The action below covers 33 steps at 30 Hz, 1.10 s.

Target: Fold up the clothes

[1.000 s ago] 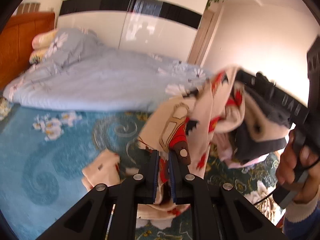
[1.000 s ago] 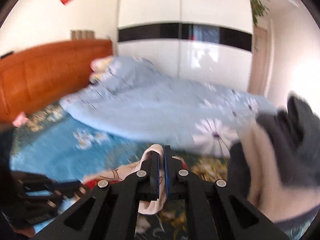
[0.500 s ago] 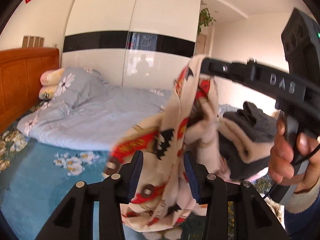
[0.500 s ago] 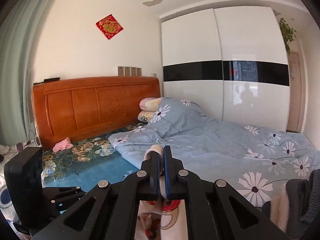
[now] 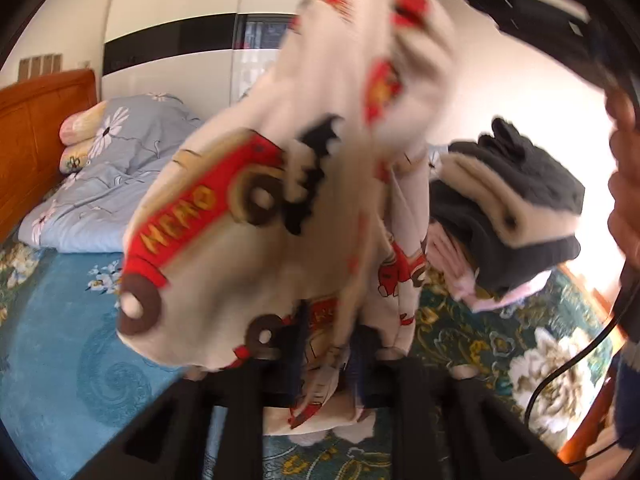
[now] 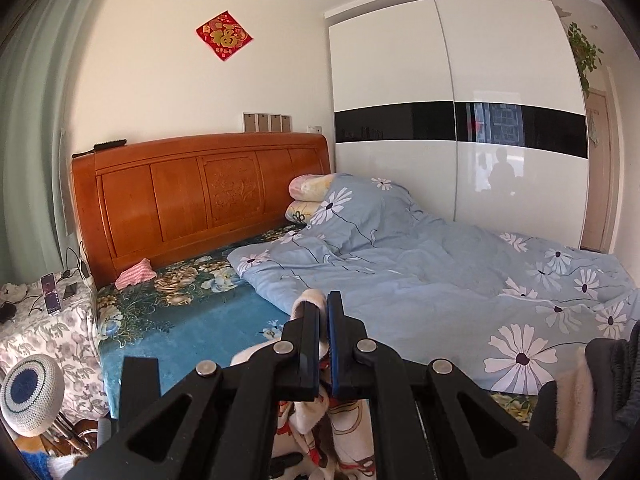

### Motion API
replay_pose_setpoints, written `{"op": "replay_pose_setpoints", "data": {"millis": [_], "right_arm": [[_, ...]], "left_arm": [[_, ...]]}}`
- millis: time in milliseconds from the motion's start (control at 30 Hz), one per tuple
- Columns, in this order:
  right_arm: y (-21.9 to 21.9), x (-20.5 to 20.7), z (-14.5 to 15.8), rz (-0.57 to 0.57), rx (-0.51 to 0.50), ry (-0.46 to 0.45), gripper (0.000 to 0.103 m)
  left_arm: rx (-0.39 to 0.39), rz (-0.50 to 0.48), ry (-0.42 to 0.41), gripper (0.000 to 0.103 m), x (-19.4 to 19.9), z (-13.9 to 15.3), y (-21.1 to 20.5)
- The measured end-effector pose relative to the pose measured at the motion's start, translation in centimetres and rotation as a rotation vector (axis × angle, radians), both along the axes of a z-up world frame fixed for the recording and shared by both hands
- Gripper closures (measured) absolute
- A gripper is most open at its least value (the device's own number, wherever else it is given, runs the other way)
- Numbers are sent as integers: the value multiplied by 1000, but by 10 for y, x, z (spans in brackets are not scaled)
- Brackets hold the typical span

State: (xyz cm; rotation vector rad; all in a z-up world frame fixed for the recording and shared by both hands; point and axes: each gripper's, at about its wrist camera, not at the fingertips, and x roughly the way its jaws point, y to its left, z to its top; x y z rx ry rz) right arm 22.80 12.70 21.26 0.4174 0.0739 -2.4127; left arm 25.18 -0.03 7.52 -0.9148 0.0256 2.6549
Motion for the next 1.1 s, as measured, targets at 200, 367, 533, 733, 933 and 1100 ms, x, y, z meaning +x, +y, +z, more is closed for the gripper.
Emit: {"op": "replay_pose_setpoints", "data": {"millis": [200, 367, 533, 733, 933, 1100], "right_arm": [[8, -18, -7, -44, -8, -34, 99], [10, -44, -22, -40, -25, -109, 99], [-5, -55, -26, 3, -65, -125, 99], [-21, -37, -21, 62, -70, -67, 99], [-40, -3, -101, 234, 107, -279, 99], [-53, 27, -169, 372, 220, -502, 99]], "left_arm": [[-116, 234, 46, 100, -19, 23, -45], [-195, 433, 169, 100, -47, 78, -92], [-176, 504, 358, 100, -52, 149, -113], [2, 518, 307, 100, -17, 125, -150], [165, 575, 101, 100, 37, 12, -181], [228, 657, -46, 100, 71, -60, -188]]}}
